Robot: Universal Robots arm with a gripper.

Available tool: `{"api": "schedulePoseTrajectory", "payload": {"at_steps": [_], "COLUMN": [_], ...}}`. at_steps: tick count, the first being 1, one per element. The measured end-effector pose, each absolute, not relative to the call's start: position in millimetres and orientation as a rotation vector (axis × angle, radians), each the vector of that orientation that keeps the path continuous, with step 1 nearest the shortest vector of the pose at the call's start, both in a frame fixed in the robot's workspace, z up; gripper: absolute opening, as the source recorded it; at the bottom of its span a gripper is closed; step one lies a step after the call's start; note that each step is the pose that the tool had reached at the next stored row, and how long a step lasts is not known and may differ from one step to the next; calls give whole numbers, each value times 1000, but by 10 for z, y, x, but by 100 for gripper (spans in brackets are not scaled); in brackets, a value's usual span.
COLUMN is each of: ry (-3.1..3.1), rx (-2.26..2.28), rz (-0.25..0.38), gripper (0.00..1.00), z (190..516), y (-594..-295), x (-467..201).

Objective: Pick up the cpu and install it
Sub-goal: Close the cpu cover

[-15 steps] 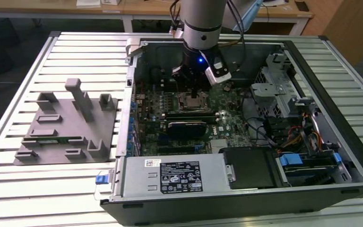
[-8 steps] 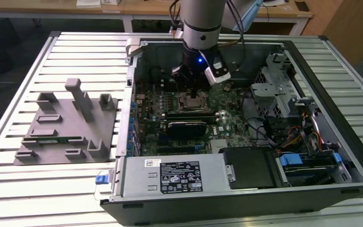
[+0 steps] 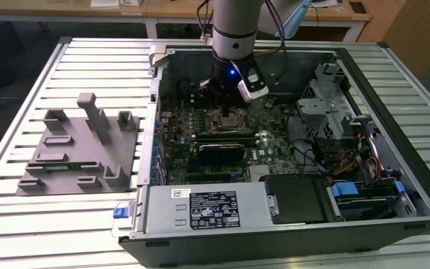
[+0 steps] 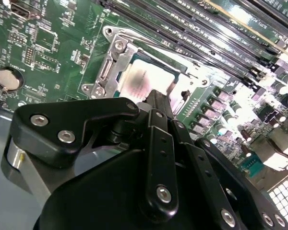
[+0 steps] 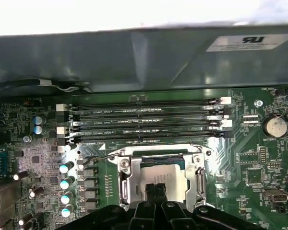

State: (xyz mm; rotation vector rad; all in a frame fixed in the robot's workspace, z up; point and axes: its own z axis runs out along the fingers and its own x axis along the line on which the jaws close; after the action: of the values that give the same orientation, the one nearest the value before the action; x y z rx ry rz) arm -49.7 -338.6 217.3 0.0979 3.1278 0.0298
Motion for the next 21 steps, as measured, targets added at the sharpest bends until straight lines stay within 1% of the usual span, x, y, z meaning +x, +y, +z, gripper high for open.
{"api": "schedulePoseTrajectory", "payload": {"at_steps": [21], "ry": [3128], "rx": [95], "rz": [30], "gripper": [11], "z": [2043], "y": [-3387], "x": [-672]}}
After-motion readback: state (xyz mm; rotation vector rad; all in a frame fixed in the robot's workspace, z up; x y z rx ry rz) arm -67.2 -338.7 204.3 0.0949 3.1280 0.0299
